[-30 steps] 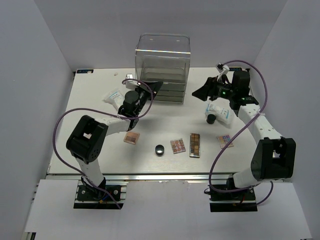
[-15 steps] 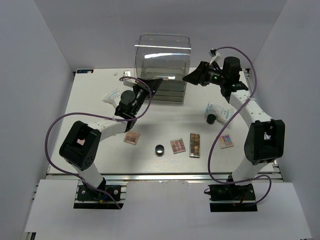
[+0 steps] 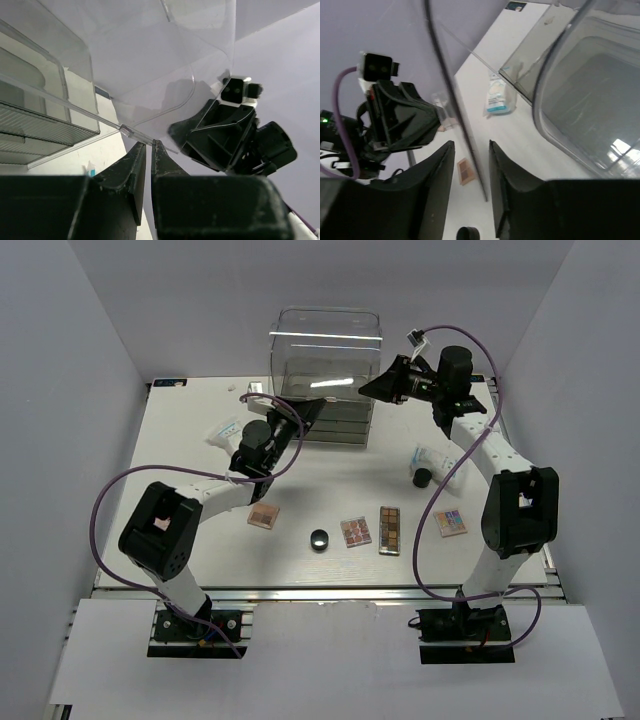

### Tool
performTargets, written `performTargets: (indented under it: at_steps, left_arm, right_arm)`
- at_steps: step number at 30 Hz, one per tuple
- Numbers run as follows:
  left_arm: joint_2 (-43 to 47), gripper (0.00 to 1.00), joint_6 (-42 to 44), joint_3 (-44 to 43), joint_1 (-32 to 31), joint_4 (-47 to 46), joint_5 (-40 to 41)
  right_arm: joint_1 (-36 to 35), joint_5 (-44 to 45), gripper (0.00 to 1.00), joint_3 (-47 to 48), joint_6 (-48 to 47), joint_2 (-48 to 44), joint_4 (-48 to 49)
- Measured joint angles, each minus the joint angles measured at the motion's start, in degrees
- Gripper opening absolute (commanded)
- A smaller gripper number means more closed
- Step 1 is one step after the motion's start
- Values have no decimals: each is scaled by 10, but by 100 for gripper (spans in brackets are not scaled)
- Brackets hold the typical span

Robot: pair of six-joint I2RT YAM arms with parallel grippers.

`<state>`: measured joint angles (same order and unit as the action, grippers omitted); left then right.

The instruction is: Organize the makeup

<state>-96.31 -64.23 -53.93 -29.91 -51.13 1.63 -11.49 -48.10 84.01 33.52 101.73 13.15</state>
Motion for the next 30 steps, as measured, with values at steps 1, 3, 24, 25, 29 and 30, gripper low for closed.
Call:
performTargets:
  at_steps: [1, 3, 24, 25, 29, 30]
  left_arm:
    - [0, 10, 2, 0, 0, 4, 0]
    - [0, 13, 4, -2, 0, 12, 0]
    - [226, 72, 114, 66, -1, 271, 70]
    - [244, 78, 119, 75, -1, 290, 81]
    - [286, 86, 123, 98, 1, 370, 138]
    - [288, 87, 122, 98, 3, 391, 150]
  right_arm:
    - [0, -6, 32, 0, 7, 0, 8]
    - [0, -16, 24, 0, 21, 0, 26]
    - [2, -71, 15, -1, 64, 3, 86]
    - [2, -71, 15, -1, 65, 3, 87]
    - [3, -73, 15, -1, 66, 3, 90]
    - [3, -74, 14, -2, 67, 3, 91]
